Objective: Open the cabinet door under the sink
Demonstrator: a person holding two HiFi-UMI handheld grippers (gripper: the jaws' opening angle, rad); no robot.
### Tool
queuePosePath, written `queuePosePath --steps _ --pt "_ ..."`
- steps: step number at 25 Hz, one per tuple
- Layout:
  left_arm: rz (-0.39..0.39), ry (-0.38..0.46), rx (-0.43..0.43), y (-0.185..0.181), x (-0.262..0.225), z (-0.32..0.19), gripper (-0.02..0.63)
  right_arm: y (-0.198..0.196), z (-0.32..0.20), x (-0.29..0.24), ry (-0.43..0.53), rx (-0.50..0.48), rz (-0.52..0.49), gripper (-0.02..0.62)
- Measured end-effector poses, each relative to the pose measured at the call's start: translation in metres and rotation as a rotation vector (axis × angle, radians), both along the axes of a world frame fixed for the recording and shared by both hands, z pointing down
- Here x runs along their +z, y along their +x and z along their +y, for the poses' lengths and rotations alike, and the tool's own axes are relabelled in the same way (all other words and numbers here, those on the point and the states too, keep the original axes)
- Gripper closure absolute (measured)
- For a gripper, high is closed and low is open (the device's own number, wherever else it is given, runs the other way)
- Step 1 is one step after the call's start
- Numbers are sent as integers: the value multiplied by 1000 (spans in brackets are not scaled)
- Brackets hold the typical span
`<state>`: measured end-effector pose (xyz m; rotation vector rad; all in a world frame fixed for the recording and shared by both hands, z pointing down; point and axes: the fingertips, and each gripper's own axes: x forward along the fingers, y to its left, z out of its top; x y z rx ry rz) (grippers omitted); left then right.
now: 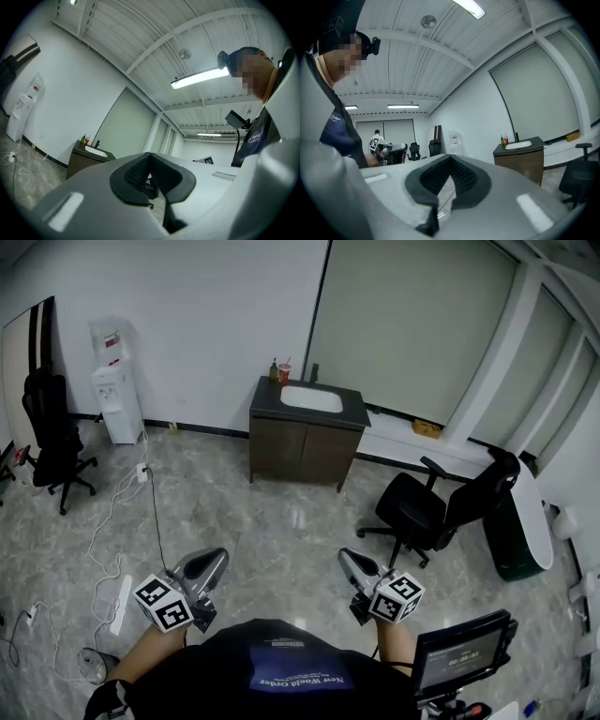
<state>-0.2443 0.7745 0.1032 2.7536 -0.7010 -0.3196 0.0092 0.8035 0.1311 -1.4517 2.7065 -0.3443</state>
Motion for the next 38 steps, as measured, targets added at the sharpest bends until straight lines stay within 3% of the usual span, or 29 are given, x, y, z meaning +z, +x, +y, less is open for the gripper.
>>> queuePosePath --steps 6,10,16,22,28,33,38 --pt "-34 -9 24 62 -2 -18 606 59 -24 12 -13 16 -7 594" --pt "-60 -38 45 82 9 -41 606 73 -39 28 -37 26 -15 594" --pt "-19 -39 124 101 19 -101 606 85 -84 34 -65 80 14 594" --pt "5 -33 181 92 19 -195 606 74 -162 22 -44 152 55 594" --pt "12 1 214 63 8 -287 606 39 -245 5 -26 166 73 594" --pt "16 -2 206 39 9 -345 606 9 -306 4 -34 142 84 594" --pt "16 -45 177 30 29 -387 606 9 -347 12 -55 130 84 594"
